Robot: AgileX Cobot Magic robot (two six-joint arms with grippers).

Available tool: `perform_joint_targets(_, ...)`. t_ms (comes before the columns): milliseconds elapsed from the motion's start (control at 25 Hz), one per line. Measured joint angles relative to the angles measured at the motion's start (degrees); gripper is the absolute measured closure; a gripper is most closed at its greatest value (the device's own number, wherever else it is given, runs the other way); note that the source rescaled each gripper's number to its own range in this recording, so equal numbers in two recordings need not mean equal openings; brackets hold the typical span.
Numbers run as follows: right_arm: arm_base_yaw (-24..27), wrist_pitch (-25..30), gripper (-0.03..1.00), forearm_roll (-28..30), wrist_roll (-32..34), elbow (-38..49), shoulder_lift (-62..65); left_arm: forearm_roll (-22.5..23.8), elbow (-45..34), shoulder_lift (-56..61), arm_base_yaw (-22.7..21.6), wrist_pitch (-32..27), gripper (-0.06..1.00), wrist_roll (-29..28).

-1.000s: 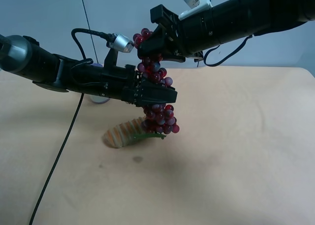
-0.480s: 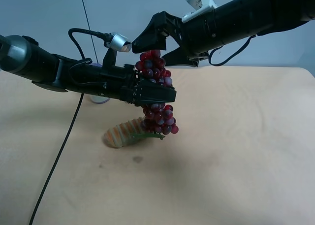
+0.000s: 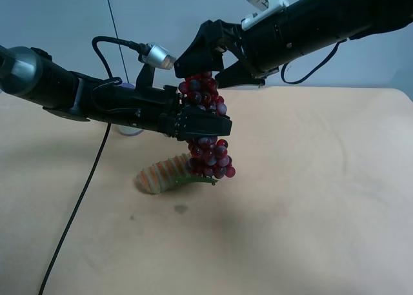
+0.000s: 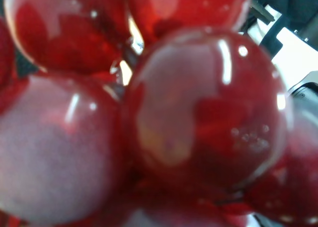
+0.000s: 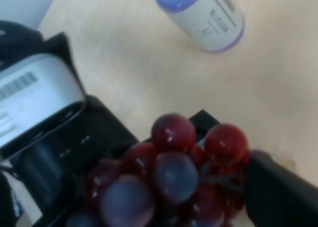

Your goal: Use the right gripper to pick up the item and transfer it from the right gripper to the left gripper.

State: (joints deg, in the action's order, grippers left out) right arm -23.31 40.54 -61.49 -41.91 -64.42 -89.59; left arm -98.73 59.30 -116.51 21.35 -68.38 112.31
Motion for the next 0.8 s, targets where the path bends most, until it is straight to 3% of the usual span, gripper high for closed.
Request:
perform_joint_targets(320,0.0,1.61,0.12,21.31,12.23,0.0,8.23,-0.05,0.0,0.0,0.0,0.0,0.87,-0.97)
perform_joint_targets(800,0.0,8.91,0.12,55.89,31.61,0.0,18.25,-0.05,0.0,0.0,0.0,0.0,0.87,-3.65)
